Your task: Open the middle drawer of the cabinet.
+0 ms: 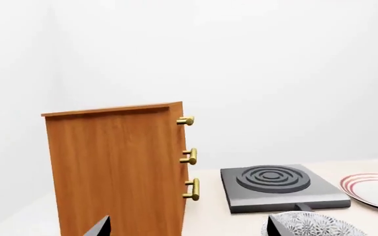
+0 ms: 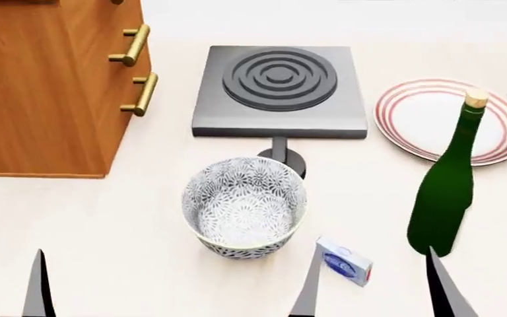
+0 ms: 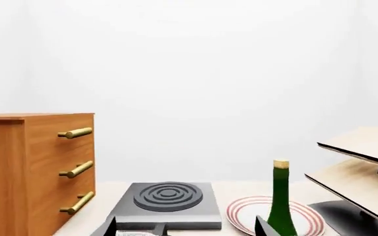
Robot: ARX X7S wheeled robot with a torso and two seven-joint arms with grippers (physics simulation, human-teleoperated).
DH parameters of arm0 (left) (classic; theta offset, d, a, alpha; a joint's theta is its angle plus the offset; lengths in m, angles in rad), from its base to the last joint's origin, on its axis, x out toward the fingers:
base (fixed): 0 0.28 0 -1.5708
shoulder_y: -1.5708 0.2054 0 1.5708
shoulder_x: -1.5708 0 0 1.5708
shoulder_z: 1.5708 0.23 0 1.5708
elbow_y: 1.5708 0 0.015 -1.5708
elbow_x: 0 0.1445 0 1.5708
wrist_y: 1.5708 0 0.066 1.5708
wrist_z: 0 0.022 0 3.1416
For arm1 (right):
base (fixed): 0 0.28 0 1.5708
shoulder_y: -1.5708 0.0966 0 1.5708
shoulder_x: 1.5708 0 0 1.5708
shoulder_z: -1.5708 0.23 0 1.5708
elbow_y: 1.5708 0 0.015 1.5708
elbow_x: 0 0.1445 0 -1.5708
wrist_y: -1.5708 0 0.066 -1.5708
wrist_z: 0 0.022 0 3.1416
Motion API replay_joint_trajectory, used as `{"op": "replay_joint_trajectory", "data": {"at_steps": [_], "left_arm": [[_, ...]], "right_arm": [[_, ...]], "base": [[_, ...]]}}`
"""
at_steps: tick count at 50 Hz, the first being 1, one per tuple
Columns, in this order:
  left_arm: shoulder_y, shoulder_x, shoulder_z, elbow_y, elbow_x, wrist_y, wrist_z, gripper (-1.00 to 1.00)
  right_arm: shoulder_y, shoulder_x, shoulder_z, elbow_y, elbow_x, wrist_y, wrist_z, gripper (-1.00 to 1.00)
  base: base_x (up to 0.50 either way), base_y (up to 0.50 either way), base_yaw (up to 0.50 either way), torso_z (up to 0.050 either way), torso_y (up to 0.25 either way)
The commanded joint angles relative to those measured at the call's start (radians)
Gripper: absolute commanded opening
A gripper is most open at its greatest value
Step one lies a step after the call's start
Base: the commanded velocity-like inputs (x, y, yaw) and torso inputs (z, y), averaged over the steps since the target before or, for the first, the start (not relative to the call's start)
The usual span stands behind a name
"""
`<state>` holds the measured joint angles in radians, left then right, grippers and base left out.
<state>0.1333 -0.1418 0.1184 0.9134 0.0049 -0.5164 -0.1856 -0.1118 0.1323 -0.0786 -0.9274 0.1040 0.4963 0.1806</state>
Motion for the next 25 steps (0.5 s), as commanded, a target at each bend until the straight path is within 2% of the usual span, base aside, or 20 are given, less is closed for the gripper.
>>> {"op": "replay_joint_trajectory", "data": {"at_steps": [1, 25], "left_arm": [[-0.004, -0.016, 0.011, -0.004, -0.012, -0.002, -0.022, 1.0], [-0.003, -0.034, 0.032, -0.021, -0.016, 0.01, -0.045, 1.0]], "right_arm": [[0.001, 0.022, -0.01, 0.0, 0.023, 0.0, 0.022, 1.0], [-0.007, 0.046, -0.031, 0.012, 0.039, -0.022, 0.038, 1.0]], "base": [[0.5, 0.17, 0.0, 0.0, 0.0], [0.5, 0.02, 0.0, 0.0, 0.0]]}}
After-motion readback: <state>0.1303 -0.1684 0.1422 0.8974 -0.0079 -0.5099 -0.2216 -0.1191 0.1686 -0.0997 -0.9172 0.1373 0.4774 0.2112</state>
